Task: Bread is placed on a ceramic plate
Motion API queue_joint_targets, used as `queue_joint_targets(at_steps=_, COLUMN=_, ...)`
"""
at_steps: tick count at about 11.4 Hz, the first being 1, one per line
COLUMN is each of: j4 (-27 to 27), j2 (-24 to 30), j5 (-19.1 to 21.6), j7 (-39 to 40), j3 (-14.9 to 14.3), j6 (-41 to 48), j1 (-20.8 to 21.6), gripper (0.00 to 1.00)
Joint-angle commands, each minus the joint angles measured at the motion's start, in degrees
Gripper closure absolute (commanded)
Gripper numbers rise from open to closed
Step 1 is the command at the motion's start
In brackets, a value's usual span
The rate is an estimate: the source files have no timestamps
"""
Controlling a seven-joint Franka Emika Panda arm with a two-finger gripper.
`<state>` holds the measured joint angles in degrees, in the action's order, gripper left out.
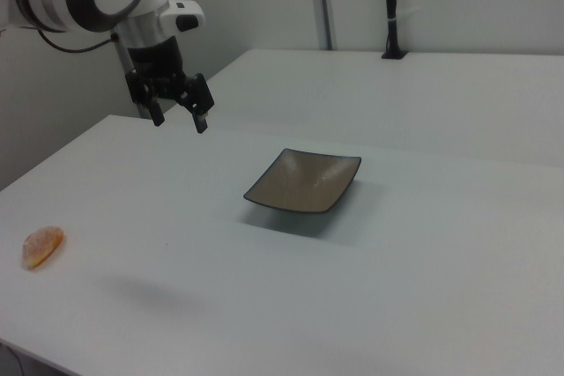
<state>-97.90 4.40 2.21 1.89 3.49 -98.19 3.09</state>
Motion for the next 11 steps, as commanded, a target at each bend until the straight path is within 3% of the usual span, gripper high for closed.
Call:
queue_joint_targets(at_steps=1, j4=-1.15, j2=0.79, j5=0.61, j7=1.28, j3=0.56, j6=-1.65, j1=-1.15, gripper=0.00)
queue_joint_targets(at_steps=11, j4=-1.33, j2=1.05, j5=0.78, j7=0.66, j3=0.47, j6=-0.60, j1=-1.07, gripper=0.00)
